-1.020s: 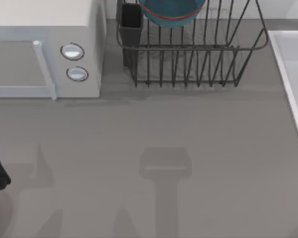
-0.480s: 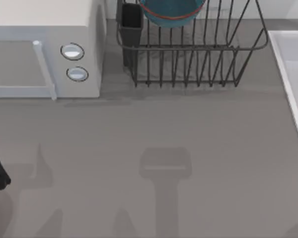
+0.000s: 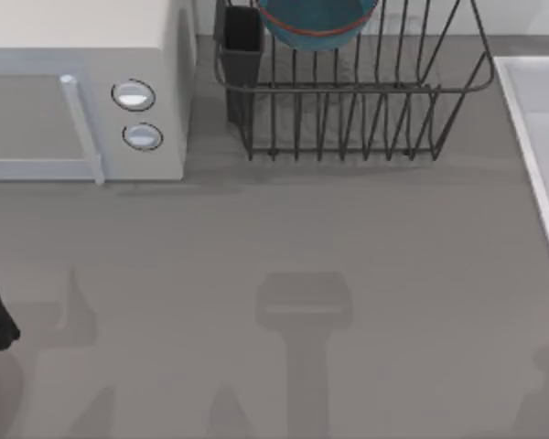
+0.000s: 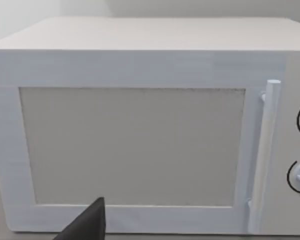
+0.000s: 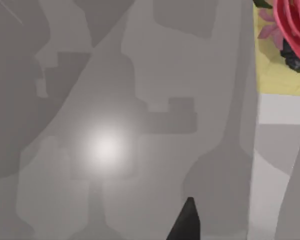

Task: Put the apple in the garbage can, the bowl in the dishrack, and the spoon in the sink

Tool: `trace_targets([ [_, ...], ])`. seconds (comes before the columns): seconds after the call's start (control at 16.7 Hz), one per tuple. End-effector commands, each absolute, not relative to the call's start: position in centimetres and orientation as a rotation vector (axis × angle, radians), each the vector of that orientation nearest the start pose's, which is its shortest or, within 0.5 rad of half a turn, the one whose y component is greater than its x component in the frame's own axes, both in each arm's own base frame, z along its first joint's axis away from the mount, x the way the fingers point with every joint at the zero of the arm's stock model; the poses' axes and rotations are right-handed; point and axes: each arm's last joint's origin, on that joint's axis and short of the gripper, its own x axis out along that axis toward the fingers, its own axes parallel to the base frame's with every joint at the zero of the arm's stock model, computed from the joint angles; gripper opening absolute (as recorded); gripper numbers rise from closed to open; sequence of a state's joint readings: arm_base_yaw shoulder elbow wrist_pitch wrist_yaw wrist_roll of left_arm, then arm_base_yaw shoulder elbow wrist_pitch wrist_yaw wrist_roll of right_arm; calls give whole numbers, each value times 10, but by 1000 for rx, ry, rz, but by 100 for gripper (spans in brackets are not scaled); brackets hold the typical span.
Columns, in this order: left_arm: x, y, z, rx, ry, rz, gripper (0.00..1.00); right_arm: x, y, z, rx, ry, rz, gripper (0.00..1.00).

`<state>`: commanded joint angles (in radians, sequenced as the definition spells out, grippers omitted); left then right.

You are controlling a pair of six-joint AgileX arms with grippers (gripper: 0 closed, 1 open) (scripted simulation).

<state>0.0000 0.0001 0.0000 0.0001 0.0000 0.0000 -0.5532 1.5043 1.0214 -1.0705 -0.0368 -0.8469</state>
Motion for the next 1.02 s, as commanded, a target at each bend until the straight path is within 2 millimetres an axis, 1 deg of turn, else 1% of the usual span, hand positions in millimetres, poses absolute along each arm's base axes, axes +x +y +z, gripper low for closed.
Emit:
trace_targets([
  [0.06, 106, -1, 160, 0, 0, 0, 100, 218, -131, 211, -222, 1511, 235, 0],
  [0.12, 106, -1, 160, 0, 0, 0, 100, 217, -131, 215, -225, 1506, 232, 0],
  [0.36, 106, -1, 160, 0, 0, 0, 100, 218, -131, 213, -222, 1510, 234, 0],
  [0.48, 106, -1, 160, 0, 0, 0, 100, 224, -132, 215, -216, 1519, 240, 0],
  [0.54, 106, -1, 160, 0, 0, 0, 100, 231, -134, 216, -211, 1527, 246, 0],
  [0.66, 106, -1, 160, 0, 0, 0, 100, 252, -139, 218, -200, 1549, 263, 0],
  [0.78, 106, -1, 160, 0, 0, 0, 100, 280, -144, 222, -190, 1571, 280, 0],
  [1.02, 106, -1, 160, 0, 0, 0, 100, 355, -149, 230, -190, 1584, 292, 0],
])
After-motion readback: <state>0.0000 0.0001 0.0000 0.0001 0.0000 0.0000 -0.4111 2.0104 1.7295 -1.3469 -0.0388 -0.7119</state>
